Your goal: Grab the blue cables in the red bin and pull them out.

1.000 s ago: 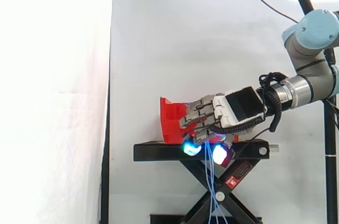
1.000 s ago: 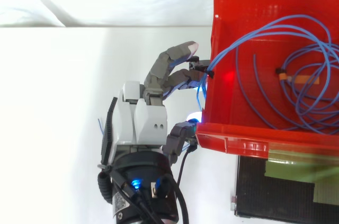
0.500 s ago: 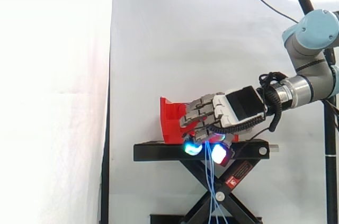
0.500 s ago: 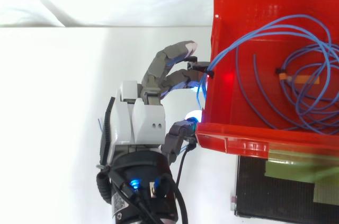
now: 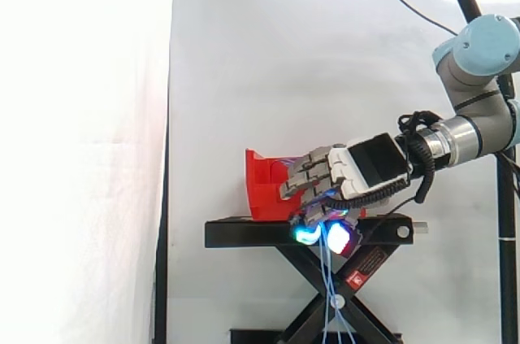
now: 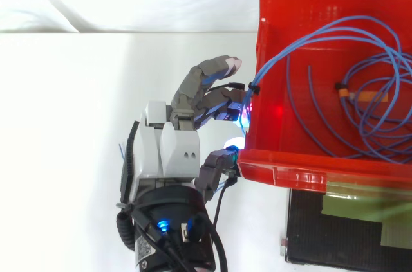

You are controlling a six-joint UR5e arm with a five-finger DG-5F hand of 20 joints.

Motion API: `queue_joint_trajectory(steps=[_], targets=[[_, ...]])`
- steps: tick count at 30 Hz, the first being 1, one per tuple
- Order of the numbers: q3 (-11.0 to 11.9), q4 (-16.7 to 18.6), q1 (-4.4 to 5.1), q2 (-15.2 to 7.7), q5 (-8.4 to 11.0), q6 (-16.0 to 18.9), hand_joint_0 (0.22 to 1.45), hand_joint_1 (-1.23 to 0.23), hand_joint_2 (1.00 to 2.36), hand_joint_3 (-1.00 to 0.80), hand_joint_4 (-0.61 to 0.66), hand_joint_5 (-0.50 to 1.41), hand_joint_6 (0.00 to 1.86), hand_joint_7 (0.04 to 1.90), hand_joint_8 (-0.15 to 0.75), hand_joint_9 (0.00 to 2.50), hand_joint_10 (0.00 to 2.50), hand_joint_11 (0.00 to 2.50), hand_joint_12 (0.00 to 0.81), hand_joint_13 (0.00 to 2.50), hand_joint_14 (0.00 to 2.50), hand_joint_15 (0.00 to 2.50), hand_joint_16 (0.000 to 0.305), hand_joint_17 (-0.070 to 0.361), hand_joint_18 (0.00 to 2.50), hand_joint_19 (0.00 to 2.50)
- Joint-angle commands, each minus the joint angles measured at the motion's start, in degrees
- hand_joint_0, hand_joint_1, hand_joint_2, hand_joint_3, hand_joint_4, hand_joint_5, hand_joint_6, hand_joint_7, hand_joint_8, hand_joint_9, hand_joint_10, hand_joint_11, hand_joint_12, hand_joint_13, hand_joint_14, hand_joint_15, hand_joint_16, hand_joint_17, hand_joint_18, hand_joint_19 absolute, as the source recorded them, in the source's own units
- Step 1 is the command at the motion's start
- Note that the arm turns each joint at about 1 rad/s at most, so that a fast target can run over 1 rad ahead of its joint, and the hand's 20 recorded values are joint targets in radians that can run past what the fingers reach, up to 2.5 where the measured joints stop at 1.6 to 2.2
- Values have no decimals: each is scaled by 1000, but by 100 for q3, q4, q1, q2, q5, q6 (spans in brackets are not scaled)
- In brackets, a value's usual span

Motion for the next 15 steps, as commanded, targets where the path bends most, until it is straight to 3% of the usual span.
queue_joint_trajectory(steps=[1,15], targets=[[0,-2,4,0,-1,0,906,-856,1000,-1000,227,1063,53,798,323,961,25,659,318,680,19,499,42,95,543,608],[0,86,-14,0,-54,0,906,-857,1000,-1000,241,1025,7,725,321,963,26,678,317,679,19,509,42,95,541,618]])
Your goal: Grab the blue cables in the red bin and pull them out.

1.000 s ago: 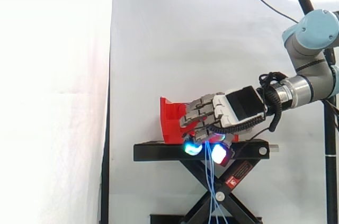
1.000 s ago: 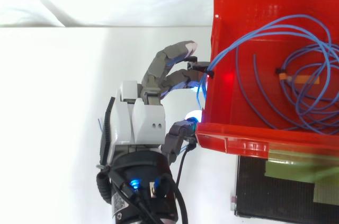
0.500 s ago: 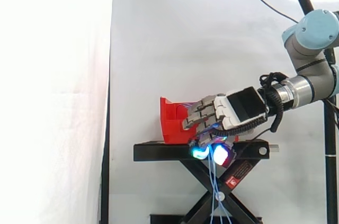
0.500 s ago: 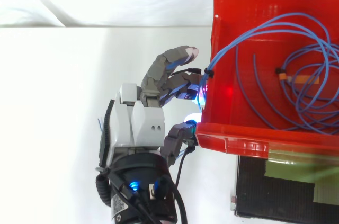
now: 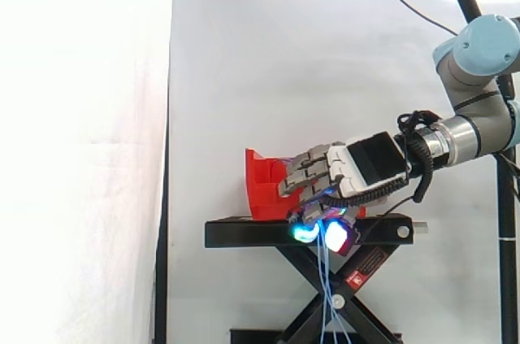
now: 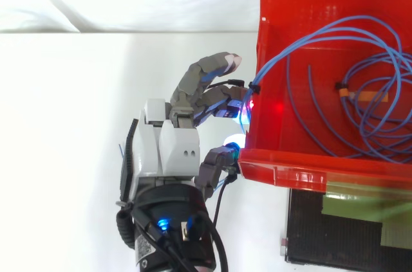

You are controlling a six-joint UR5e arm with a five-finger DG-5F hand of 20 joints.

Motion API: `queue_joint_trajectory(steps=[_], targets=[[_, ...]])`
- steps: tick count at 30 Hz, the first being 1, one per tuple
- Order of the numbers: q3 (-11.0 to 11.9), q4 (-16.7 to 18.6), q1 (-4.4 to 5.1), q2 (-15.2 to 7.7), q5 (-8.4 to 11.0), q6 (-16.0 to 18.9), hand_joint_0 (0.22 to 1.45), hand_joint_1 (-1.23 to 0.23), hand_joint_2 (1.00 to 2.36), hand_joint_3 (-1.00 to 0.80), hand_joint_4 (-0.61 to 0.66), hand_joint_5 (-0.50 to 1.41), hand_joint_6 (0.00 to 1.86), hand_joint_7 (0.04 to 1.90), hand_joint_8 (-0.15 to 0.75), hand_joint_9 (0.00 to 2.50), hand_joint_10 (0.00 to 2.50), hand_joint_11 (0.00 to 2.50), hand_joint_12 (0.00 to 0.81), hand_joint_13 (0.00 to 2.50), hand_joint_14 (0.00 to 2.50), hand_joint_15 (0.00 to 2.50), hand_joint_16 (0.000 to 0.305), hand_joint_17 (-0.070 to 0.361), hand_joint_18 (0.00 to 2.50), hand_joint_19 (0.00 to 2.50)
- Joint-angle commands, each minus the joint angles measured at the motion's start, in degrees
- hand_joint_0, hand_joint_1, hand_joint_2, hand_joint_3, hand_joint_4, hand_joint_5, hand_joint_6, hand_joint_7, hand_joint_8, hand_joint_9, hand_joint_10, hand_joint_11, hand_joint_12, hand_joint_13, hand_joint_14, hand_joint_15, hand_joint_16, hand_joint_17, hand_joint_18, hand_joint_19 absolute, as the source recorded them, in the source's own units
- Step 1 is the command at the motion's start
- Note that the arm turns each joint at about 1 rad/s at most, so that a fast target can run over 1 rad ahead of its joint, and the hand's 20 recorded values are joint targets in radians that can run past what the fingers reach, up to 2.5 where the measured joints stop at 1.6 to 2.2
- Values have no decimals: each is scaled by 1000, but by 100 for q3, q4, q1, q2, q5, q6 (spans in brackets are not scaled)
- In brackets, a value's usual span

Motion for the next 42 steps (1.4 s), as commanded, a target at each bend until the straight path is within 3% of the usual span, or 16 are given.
queue_joint_trajectory(steps=[1,20,42], targets=[[0,2,-7,0,-32,0,905,-858,1000,-1000,232,1022,6,721,323,963,26,674,318,680,19,501,42,95,541,616],[0,55,-51,0,-76,0,900,-857,1000,-1000,243,991,11,638,319,954,27,693,315,680,19,502,42,95,541,626],[0,11,-113,0,-102,-150,901,-855,1000,-1000,232,1021,7,711,319,944,23,631,314,684,19,506,42,95,539,626]])
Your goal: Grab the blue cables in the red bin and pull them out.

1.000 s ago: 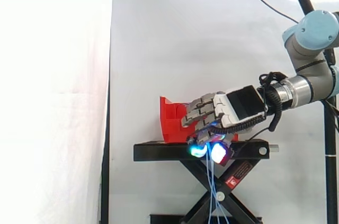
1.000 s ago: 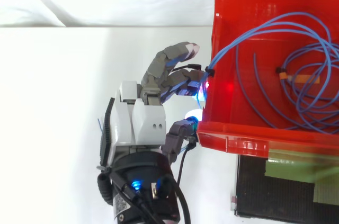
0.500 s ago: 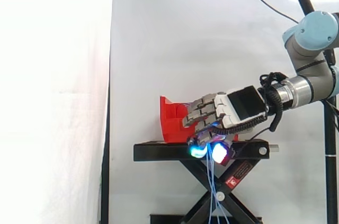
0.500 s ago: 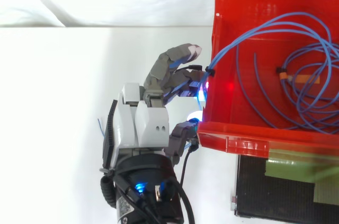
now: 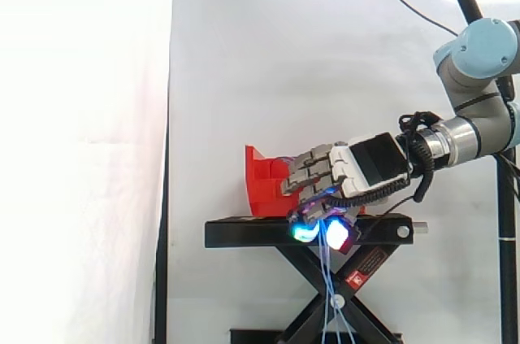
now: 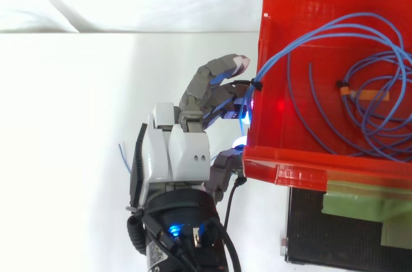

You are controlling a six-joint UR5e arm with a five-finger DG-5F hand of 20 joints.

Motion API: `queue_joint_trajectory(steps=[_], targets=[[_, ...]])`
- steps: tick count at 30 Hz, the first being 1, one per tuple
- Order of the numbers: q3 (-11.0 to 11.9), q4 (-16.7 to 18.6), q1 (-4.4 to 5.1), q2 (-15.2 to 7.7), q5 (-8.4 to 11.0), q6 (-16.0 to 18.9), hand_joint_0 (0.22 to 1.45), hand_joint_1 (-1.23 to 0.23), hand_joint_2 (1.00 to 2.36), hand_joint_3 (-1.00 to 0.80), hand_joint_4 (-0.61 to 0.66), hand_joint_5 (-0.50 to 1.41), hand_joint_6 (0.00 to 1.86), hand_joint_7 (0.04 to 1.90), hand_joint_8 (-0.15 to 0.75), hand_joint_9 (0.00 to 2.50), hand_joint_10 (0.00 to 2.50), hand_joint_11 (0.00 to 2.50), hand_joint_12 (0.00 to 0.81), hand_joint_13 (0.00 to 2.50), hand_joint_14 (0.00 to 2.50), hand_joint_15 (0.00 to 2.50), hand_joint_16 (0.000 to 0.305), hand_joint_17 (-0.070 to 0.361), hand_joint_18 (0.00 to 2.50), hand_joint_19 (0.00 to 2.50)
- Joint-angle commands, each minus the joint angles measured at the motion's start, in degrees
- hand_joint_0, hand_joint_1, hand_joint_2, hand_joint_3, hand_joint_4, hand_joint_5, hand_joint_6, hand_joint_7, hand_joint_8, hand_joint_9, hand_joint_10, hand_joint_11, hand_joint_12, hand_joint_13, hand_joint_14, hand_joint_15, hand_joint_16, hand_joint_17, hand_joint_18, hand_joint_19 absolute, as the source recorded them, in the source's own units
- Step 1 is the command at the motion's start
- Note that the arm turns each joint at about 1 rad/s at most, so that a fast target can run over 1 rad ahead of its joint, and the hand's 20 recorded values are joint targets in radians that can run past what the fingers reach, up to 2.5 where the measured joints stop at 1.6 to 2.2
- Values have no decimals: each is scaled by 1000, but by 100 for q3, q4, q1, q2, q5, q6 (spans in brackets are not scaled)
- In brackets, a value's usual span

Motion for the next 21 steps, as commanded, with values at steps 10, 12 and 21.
queue_joint_trajectory(steps=[10,12,21], targets=[[-272,98,43,1,3,-2,916,-849,1000,-1000,193,1055,239,739,319,955,23,567,315,720,20,518,42,94,549,617],[-290,124,60,1,3,-2,925,-827,1000,-1000,187,1036,416,670,323,958,23,551,315,726,21,519,42,94,559,613],[-264,221,87,1,3,-2,936,-780,1000,-1000,197,1003,716,558,330,968,22,525,316,748,20,526,41,93,575,614]])
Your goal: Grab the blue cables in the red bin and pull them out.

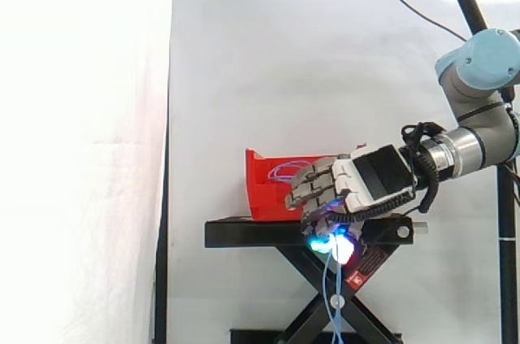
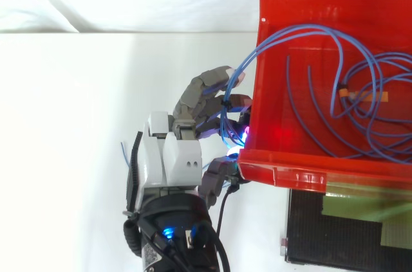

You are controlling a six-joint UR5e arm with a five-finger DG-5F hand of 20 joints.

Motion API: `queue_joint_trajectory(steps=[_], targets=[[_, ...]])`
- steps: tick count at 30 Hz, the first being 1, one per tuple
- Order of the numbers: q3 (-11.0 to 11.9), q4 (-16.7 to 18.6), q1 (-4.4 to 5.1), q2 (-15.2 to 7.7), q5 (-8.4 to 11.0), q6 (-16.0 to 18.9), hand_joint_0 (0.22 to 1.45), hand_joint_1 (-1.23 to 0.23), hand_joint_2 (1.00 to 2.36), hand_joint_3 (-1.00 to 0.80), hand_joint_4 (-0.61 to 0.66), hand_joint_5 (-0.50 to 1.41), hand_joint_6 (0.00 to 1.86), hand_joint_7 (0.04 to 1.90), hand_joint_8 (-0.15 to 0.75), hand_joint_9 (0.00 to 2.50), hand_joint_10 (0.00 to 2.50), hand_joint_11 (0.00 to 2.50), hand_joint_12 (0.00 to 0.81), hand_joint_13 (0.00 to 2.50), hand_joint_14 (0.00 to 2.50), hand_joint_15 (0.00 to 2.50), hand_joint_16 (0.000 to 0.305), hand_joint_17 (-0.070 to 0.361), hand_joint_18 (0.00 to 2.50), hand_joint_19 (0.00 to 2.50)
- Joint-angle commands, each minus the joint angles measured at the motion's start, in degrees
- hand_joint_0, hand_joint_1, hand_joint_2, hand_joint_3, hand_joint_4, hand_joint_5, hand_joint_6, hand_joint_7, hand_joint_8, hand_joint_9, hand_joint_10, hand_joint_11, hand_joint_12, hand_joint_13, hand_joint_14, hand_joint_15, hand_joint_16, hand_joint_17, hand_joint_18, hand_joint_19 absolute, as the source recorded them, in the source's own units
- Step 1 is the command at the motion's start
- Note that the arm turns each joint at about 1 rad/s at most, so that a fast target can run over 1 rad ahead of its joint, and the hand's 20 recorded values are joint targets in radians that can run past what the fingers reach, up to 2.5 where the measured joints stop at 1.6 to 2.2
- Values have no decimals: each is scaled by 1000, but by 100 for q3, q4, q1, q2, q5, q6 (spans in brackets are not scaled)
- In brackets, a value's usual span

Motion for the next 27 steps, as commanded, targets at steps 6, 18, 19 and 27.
queue_joint_trajectory(steps=[6,18,19,27], targets=[[4,-17,40,0,0,8,940,-765,1000,-1000,203,994,777,534,328,971,20,516,319,754,20,536,41,93,580,621],[154,-280,198,9,9,228,940,-762,1000,-1000,209,992,807,523,330,974,22,516,323,759,20,539,41,93,581,631],[242,-377,260,9,0,579,941,-761,1000,-1000,202,992,807,523,333,976,20,525,322,759,20,539,41,93,582,631],[382,-412,391,9,-35,1731,940,-762,1000,-1000,203,991,813,519,331,973,20,531,323,758,22,538,41,93,584,631]])
